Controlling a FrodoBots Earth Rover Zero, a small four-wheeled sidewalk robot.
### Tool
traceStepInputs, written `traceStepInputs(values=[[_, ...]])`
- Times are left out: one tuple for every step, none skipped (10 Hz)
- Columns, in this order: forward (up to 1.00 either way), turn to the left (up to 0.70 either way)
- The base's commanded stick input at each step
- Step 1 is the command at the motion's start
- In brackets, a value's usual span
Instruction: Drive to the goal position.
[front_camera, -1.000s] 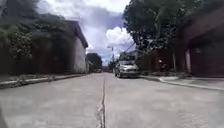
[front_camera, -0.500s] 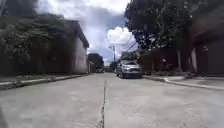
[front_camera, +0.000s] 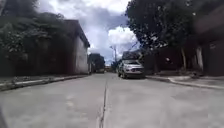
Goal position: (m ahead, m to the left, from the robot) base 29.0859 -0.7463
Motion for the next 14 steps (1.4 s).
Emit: traceStepInputs(values=[[0.7, 0.0], [0.7, 0.0], [0.7, 0.0], [0.7, 0.0], [0.7, 0.0], [0.7, 0.0], [0.7, 0.0], [0.7, 0.0], [0.7, 0.0], [0.7, 0.0], [0.7, 0.0], [0.7, 0.0], [0.7, 0.0], [0.7, 0.0]])
